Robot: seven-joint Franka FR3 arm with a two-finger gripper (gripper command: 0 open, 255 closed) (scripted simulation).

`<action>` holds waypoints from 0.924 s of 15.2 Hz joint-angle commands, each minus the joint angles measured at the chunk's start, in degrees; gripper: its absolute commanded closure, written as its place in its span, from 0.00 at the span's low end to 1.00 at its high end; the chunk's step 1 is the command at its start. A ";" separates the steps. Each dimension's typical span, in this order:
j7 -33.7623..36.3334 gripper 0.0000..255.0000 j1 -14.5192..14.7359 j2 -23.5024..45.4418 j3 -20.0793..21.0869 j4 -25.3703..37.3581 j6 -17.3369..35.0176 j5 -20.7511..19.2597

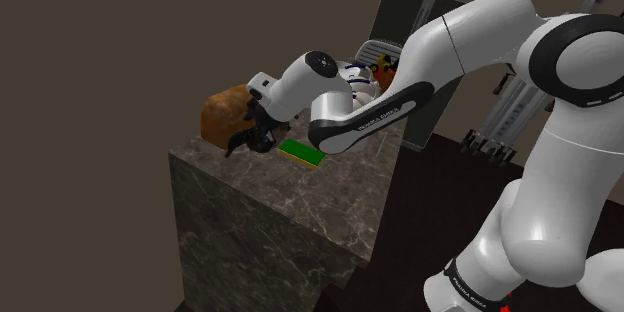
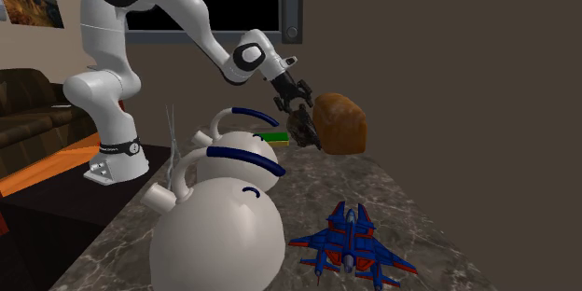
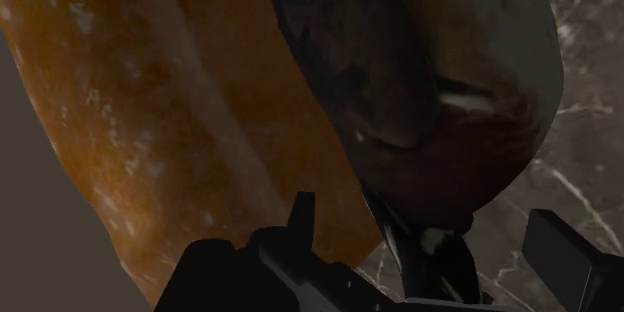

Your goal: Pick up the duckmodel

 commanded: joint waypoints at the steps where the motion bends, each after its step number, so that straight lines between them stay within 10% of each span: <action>1: 0.70 0.00 0.18 0.44 -0.38 -0.01 0.47 -0.83; 2: 0.77 1.00 0.20 0.60 -0.43 0.11 0.50 -0.92; 14: -2.31 1.00 -0.74 -1.15 1.02 0.09 -1.10 2.41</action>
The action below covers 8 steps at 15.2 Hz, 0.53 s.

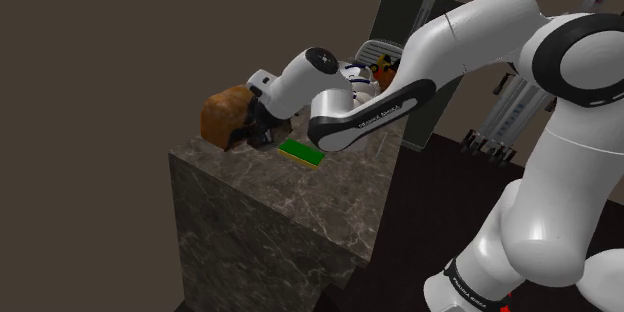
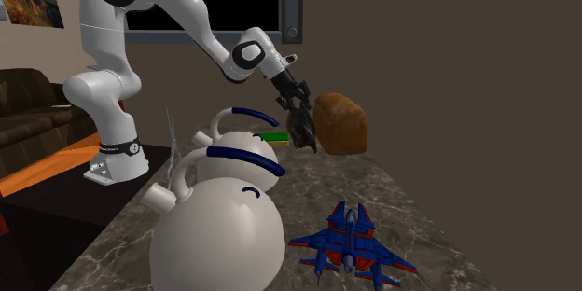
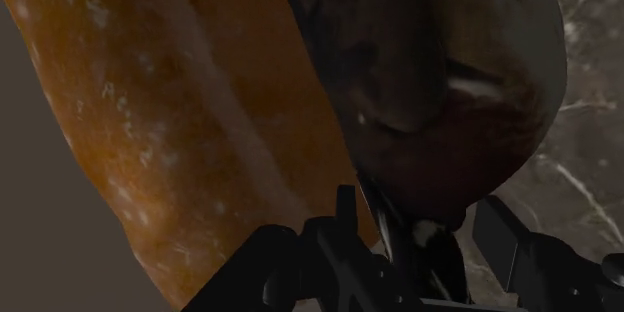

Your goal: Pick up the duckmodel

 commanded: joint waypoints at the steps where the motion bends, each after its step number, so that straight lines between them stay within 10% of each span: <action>1: -1.86 1.00 -0.56 -1.08 0.80 -0.04 -0.92 2.00; 8: -7.91 1.00 -1.78 -4.42 2.94 0.96 -4.86 8.65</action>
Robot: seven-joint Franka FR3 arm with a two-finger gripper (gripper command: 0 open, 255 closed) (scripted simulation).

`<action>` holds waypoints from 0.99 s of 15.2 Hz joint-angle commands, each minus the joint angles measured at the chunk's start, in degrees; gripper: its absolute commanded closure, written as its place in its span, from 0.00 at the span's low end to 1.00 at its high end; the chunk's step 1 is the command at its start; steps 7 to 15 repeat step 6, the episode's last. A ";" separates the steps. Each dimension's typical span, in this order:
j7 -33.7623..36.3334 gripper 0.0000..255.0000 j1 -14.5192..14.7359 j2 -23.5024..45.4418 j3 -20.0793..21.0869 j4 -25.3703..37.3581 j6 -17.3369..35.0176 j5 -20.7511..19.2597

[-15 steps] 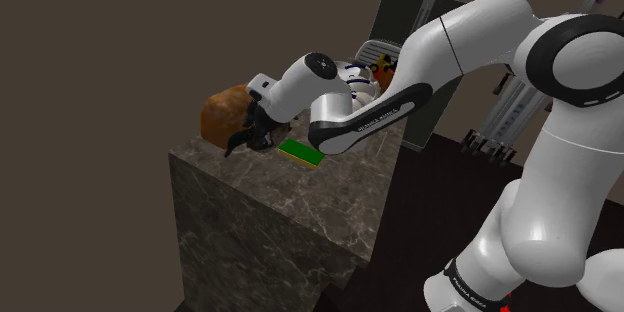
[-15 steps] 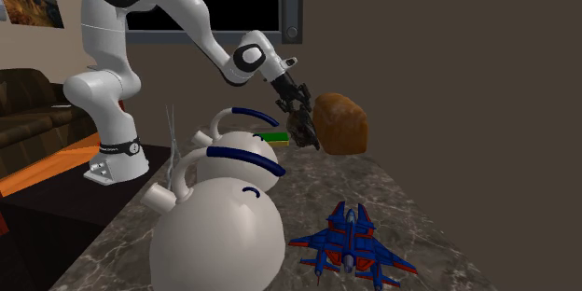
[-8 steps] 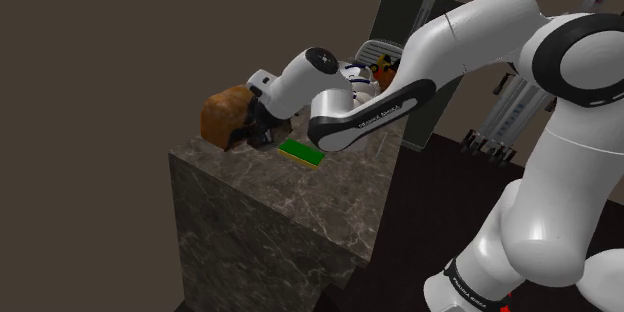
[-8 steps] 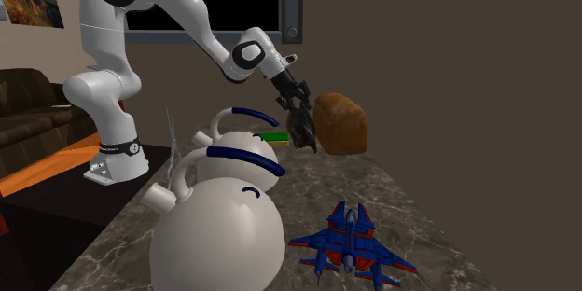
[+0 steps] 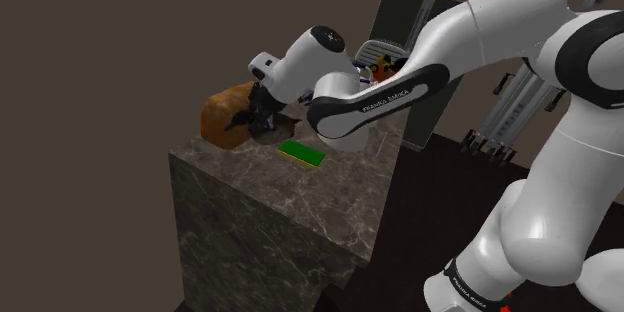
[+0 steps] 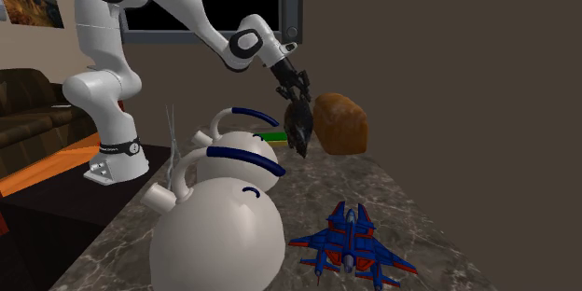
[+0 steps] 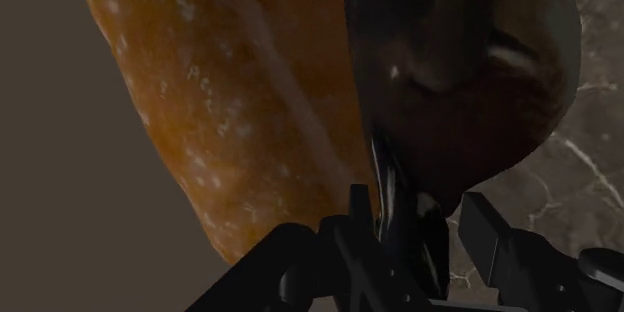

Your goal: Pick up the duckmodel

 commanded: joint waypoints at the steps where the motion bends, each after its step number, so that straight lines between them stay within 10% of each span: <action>1: -1.49 1.00 -0.17 -0.90 0.50 0.48 -1.21 1.70; 15: -3.74 1.00 -0.38 -2.21 1.04 1.26 -3.12 4.19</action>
